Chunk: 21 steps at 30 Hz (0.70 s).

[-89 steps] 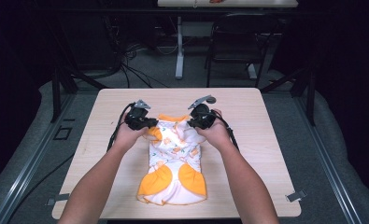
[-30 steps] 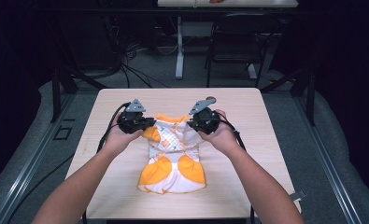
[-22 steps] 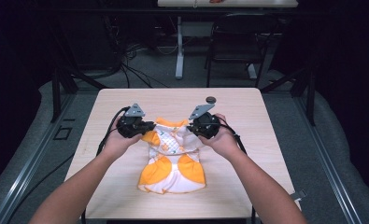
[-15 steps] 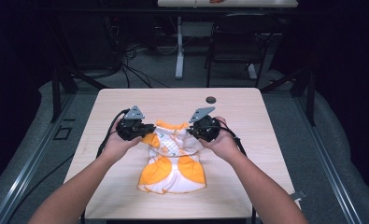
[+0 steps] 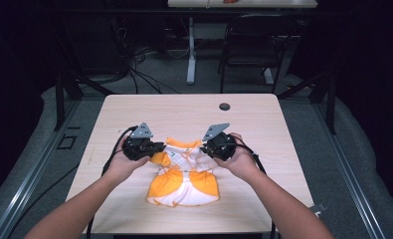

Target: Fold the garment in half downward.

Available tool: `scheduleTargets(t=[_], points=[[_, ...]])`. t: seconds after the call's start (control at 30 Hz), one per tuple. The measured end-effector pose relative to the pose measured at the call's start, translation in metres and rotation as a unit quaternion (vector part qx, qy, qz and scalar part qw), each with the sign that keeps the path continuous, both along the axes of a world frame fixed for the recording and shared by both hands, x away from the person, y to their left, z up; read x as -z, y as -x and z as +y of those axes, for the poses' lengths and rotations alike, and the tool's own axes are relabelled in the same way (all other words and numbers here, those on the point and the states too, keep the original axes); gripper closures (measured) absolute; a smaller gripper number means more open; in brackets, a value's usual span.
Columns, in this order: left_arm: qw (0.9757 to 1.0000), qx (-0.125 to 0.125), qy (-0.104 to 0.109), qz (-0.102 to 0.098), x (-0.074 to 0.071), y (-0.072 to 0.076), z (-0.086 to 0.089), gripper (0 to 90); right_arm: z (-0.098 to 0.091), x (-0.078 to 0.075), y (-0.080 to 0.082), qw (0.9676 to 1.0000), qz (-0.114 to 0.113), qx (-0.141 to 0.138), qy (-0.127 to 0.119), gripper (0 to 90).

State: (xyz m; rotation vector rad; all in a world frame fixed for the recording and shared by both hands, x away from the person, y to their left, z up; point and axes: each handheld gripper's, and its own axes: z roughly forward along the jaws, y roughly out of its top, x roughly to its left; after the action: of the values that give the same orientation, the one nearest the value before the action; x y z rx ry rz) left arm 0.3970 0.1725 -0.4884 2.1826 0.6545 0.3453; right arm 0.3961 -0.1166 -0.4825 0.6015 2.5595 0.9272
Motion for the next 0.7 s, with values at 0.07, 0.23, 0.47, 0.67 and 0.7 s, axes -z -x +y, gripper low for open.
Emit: scheduleTargets(t=[0.07,0.23,0.47,0.67,0.7], points=[[1.0,0.002,0.0,-0.001,0.002,0.003,0.001,84.6,-0.001,0.002,0.004,0.9999,0.006,0.001,-0.009,84.2],[0.9999,0.01,-0.002,0.002,0.008,0.012,0.002,84.6,0.0,0.007,0.014,0.9999,0.004,-0.01,-0.002,84.2],[0.9998,0.019,-0.002,0.008,0.019,0.024,0.006,84.5,-0.001,0.016,0.025,0.9997,0.009,-0.022,-0.001,84.0],[0.9995,0.028,0.001,0.016,0.03,0.034,0.009,84.5,0.0,0.027,0.038,0.9992,0.019,-0.034,-0.003,84.0],[0.9994,0.031,0.002,0.018,0.032,0.036,0.009,84.4,0.001,0.029,0.041,0.9993,0.019,-0.033,-0.002,84.0]])
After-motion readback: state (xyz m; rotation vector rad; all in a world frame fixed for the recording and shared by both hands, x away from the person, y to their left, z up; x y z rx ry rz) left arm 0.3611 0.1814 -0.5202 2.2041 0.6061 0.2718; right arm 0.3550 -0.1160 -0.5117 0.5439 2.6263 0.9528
